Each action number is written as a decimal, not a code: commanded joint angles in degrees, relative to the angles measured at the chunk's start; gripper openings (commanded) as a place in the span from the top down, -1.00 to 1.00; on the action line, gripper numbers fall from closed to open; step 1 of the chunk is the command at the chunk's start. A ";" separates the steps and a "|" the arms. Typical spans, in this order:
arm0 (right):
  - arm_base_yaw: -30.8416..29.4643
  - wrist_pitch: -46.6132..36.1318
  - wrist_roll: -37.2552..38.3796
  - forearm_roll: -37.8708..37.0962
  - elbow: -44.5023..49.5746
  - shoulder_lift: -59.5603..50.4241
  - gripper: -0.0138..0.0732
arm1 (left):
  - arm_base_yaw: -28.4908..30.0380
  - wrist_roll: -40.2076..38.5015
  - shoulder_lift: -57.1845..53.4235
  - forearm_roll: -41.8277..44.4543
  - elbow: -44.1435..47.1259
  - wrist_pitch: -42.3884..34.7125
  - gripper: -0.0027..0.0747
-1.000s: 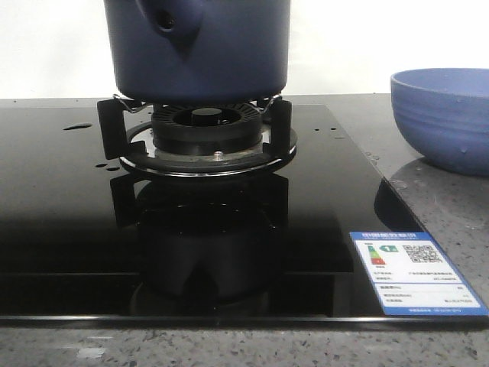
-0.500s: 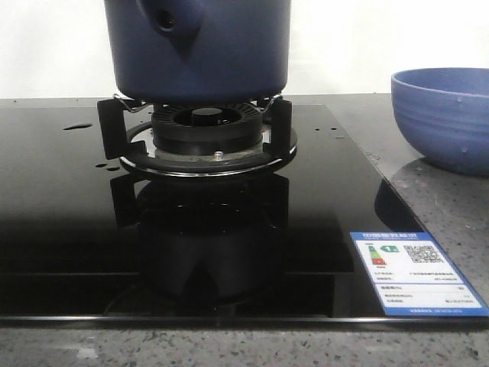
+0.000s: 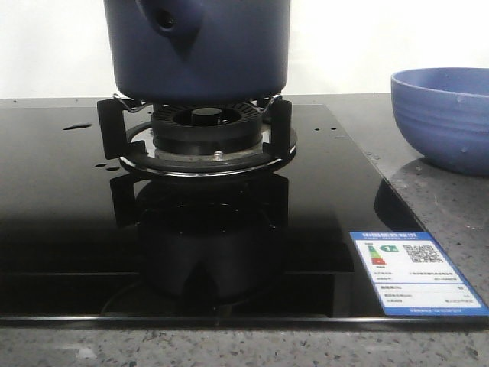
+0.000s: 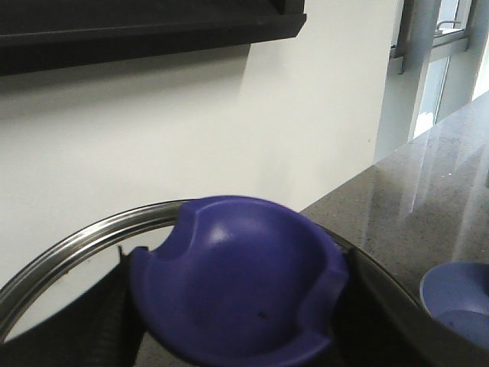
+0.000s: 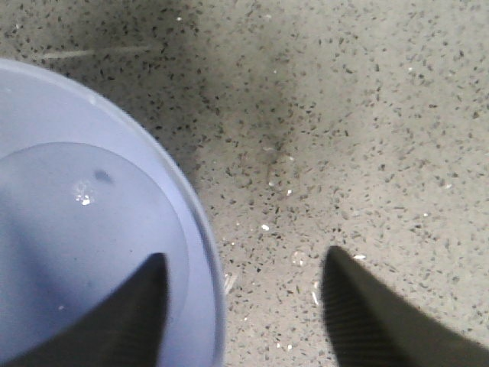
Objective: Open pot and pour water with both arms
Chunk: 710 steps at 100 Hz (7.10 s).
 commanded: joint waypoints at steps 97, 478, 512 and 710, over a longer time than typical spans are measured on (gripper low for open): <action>-0.42 0.75 -1.84 4.04 -8.14 -1.20 0.81 | 0.26 -0.62 -2.53 -4.53 -2.29 -19.35 0.00; 35.15 -124.84 -13.78 2.12 5.34 11.22 0.79 | 0.26 -0.62 -2.53 -4.53 -2.29 -35.37 0.00; 33.85 -109.67 -13.78 2.60 3.90 5.04 0.79 | 0.26 -0.62 -2.53 -4.64 -2.29 -26.43 0.00; -6.49 0.61 -7.26 8.41 -6.35 -6.28 -0.24 | -1.41 -0.62 -1.42 -8.56 -2.29 5.69 0.00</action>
